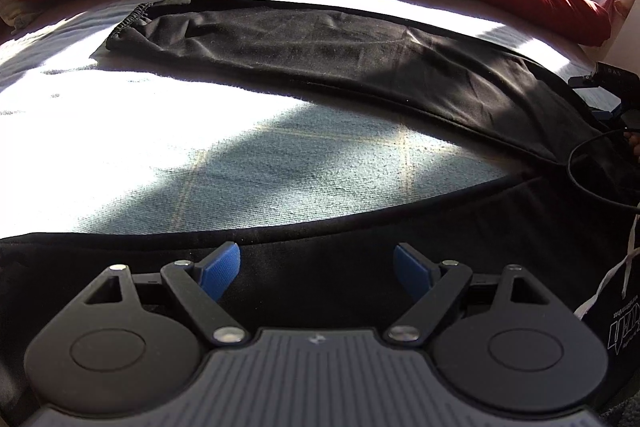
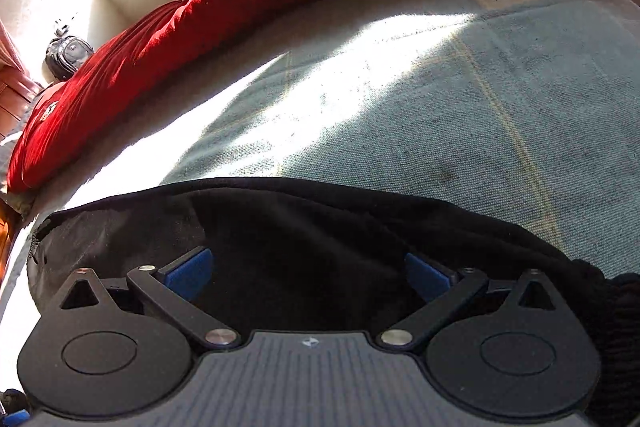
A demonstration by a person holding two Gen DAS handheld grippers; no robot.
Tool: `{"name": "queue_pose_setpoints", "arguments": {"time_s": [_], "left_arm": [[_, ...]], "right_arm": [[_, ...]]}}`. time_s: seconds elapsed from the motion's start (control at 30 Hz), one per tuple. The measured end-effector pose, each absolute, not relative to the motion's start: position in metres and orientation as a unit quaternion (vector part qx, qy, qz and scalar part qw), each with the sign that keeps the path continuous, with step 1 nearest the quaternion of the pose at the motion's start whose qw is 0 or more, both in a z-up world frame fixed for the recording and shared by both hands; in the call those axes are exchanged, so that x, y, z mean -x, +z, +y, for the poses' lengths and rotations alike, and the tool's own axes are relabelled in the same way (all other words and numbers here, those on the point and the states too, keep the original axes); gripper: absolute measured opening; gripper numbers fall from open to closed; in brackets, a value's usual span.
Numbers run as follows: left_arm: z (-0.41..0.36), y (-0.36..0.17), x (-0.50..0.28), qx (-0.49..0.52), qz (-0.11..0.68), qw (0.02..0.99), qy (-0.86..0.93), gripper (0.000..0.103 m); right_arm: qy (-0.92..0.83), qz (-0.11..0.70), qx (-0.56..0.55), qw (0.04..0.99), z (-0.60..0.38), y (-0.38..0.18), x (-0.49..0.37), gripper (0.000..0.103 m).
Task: Fold clothes
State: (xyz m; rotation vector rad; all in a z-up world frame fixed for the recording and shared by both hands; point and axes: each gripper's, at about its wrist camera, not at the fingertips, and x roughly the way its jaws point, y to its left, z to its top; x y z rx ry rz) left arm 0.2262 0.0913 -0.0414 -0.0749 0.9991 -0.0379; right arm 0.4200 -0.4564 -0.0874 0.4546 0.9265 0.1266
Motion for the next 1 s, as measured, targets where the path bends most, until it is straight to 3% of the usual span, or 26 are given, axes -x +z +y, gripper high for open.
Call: {"name": "queue_pose_setpoints", "arguments": {"time_s": [0.2,0.47,0.67,1.0], "left_arm": [[0.09,-0.042,-0.224,0.032,0.48,0.876,-0.021,0.084],[0.093,-0.042,-0.23,0.031,0.481,0.876,-0.014,0.084],[0.078,-0.045,-0.242,0.019,0.481,0.875,-0.049,0.084],[0.066,-0.045,-0.243,0.01,0.482,0.874,-0.068,0.084]], "right_arm": [[0.011,0.417,-0.207,0.885,-0.463,-0.089,-0.445,0.103],[0.047,0.41,-0.22,0.884,-0.471,-0.037,-0.405,0.103],[0.04,0.488,-0.251,0.835,-0.47,-0.08,-0.397,0.103],[0.002,0.427,-0.189,0.884,-0.465,-0.093,-0.429,0.103]]}}
